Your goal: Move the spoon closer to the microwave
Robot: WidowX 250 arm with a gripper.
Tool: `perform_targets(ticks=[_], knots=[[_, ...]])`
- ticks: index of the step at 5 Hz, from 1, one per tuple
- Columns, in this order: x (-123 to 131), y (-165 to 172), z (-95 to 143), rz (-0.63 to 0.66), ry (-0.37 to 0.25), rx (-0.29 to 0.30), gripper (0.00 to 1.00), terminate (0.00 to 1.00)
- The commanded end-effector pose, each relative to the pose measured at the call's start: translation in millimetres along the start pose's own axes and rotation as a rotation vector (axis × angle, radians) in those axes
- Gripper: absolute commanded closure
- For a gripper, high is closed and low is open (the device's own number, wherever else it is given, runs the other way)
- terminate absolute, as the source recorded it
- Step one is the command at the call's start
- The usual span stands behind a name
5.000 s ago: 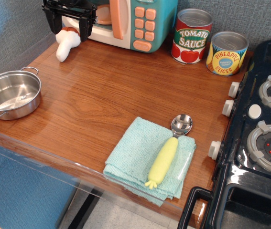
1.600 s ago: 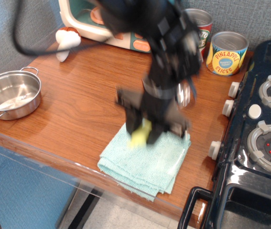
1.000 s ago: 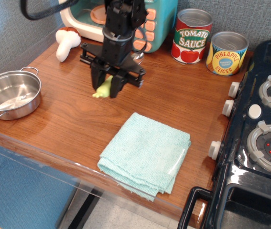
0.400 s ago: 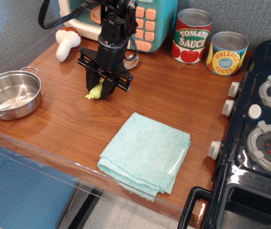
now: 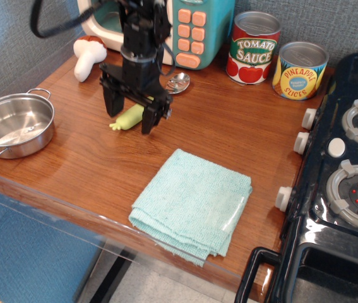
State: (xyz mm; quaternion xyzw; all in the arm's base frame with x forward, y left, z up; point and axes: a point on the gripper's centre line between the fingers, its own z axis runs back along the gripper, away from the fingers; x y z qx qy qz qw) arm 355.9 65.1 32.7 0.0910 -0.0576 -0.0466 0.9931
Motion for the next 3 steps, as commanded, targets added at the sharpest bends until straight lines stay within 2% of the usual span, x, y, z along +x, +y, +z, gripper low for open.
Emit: perform_targets(ticks=[1,2,3], knots=[[-2.9,9.7,47.7,0.026,-0.142,-0.046,0.00,0.00],[-2.9,9.7,47.7,0.026,-0.142,-0.046,0.00,0.00],[-2.9,9.7,47.7,0.026,-0.142,-0.046,0.00,1.00]])
